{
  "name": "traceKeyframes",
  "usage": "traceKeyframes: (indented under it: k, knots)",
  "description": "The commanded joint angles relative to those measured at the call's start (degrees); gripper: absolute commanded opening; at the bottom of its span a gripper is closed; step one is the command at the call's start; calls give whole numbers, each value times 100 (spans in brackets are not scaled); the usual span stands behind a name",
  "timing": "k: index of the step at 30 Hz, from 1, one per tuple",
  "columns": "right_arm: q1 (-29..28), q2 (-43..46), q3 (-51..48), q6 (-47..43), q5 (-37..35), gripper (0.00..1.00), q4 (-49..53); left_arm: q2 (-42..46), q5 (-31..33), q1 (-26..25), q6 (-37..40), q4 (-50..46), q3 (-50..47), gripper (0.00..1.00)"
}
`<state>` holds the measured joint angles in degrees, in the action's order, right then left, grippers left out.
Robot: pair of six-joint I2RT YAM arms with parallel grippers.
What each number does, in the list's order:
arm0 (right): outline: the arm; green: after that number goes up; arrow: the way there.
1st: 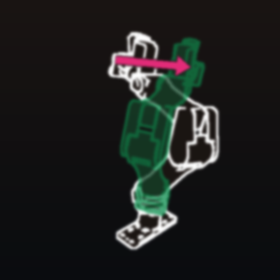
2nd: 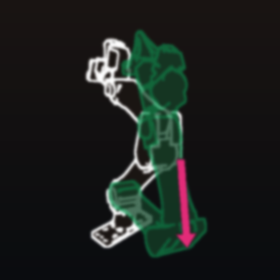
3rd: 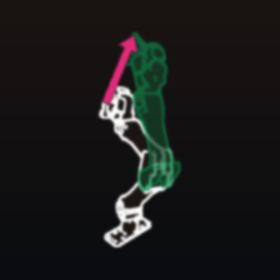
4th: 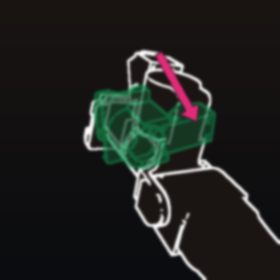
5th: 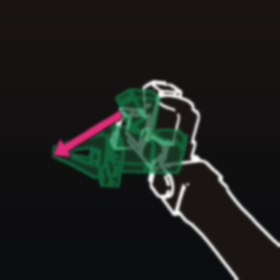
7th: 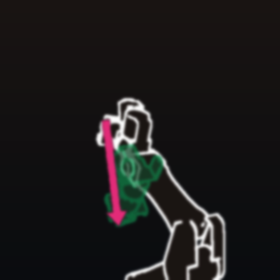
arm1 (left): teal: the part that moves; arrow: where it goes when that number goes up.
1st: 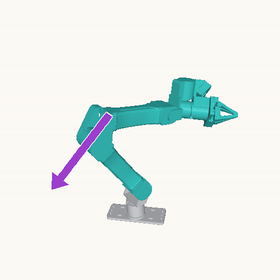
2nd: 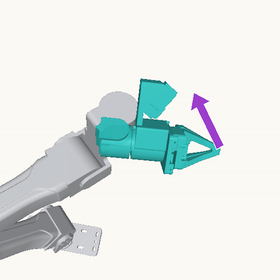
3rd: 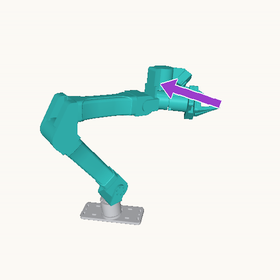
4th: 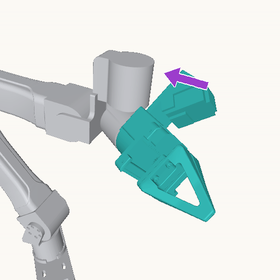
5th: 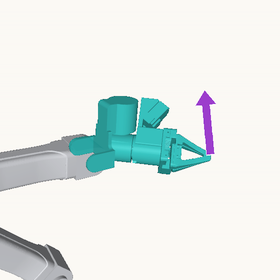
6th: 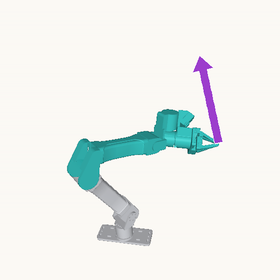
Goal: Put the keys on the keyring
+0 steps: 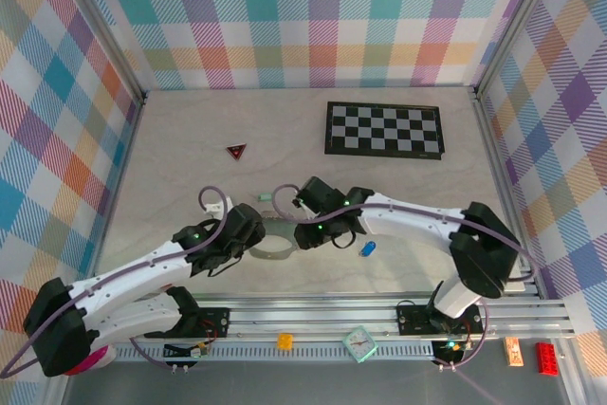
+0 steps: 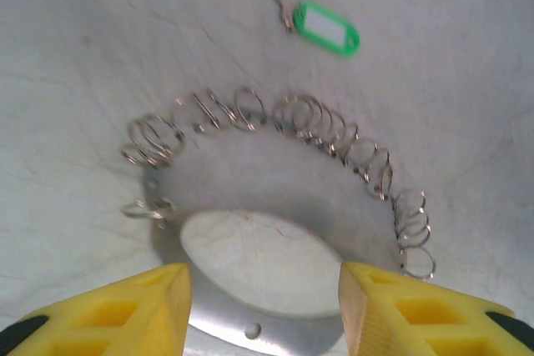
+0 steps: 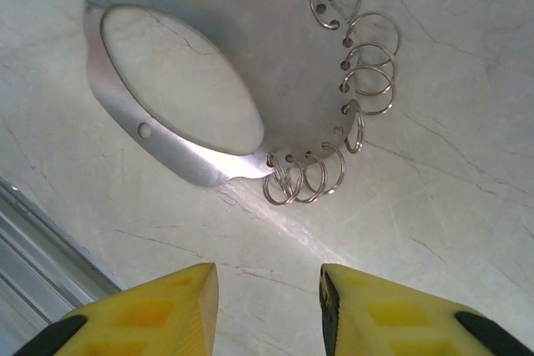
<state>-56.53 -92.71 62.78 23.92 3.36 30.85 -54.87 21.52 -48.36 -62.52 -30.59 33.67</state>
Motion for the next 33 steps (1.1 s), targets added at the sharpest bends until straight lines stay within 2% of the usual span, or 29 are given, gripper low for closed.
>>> traceKeyframes:
  k: [1, 12, 33]
  knots:
    - [-3, -454, 509, -410, 508, 37, 354, 223, 852, -21, 230, -579, 135, 51]
    - [2, -1498, 1293, -711, 323, 34, 882, 433, 1071, 166, 155, -754, 69, 53]
    - [-51, -1970, 1610, -889, 168, 23, 1136, 829, 1329, 176, -189, -1054, -45, 51]
